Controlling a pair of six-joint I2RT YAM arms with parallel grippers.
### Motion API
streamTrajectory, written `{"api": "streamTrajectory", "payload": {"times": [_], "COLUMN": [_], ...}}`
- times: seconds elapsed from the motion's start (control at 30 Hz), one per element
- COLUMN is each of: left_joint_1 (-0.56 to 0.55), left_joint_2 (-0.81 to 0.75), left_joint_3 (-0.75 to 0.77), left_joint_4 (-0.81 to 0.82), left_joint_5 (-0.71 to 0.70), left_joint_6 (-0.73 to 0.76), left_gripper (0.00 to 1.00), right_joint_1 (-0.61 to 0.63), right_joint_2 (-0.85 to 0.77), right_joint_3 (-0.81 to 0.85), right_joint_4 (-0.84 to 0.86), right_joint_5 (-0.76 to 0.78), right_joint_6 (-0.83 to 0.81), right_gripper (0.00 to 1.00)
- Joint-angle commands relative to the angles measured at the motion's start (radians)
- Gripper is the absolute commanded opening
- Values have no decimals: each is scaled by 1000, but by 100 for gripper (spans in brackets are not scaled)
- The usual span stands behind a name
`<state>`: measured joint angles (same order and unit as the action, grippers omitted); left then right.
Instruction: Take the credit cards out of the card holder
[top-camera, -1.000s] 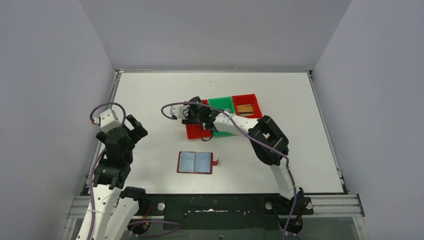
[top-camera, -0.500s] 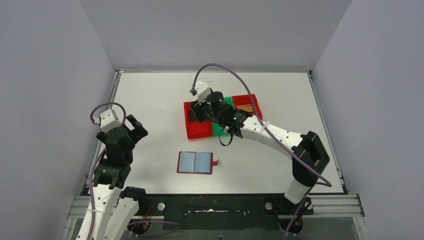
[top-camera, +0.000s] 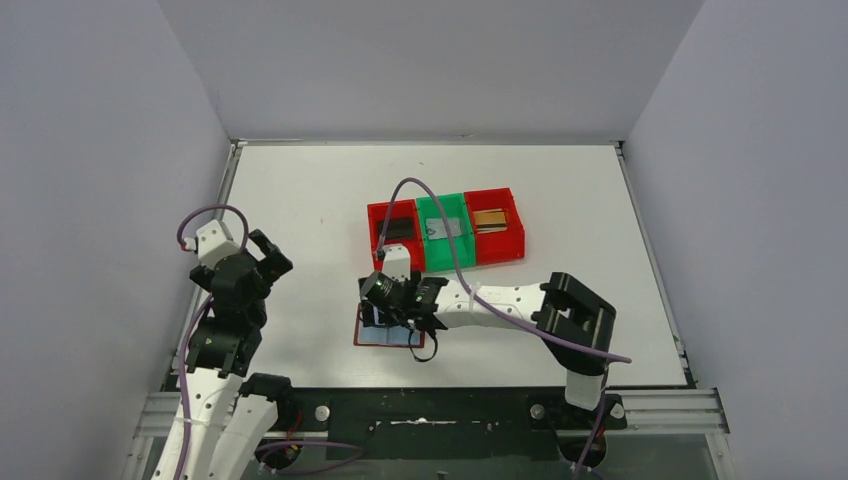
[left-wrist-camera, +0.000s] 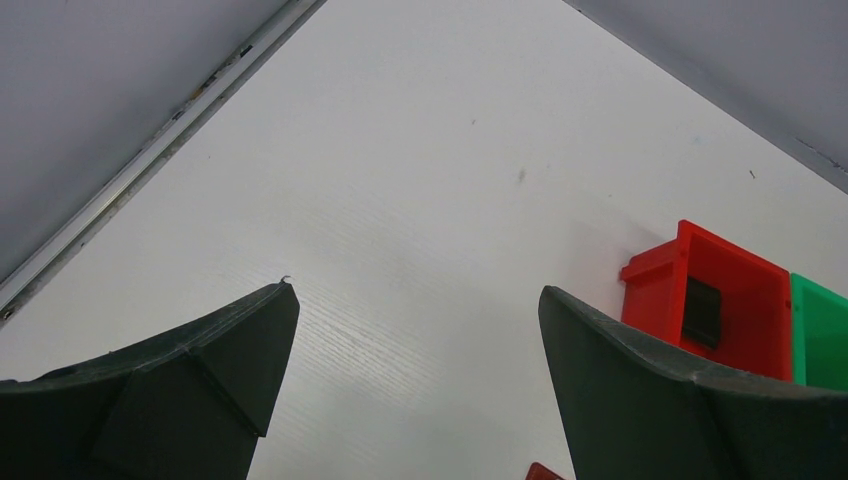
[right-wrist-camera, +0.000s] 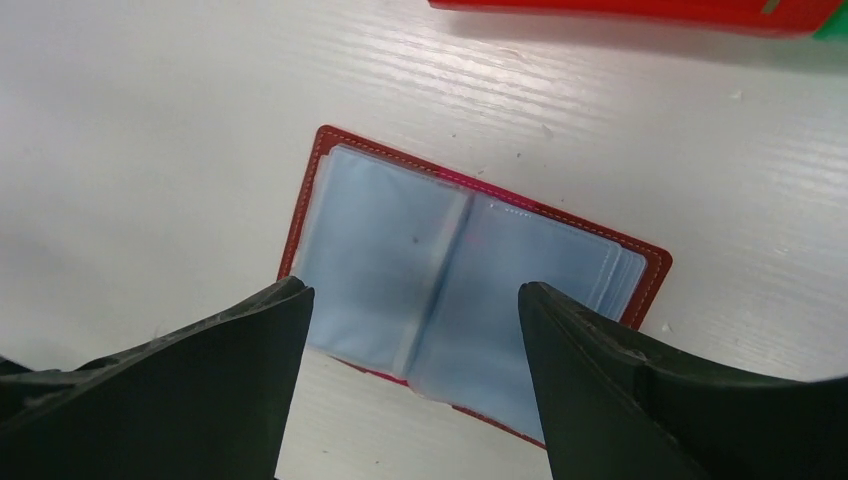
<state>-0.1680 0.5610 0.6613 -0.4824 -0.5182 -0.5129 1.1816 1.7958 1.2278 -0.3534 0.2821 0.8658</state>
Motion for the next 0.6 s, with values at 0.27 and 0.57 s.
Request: {"api": "streamTrajectory", "payload": {"times": [0.27, 0.57], "left_joint_1": [6, 5], "left_joint_2": [-36, -45], "left_joint_3": [18, 15], "left_joint_4": [18, 20], "left_joint_5": [-47, -47], "left_joint_6": [-15, -14], "left_gripper": [93, 93], "right_joint_1": [22, 38], "right_joint_2": [133, 243], "right_joint_3": [195, 301], "right_joint_4": [-118, -226], "right_joint_5": [52, 40], "right_joint_6": [81, 73], "right_gripper": [79, 79]}}
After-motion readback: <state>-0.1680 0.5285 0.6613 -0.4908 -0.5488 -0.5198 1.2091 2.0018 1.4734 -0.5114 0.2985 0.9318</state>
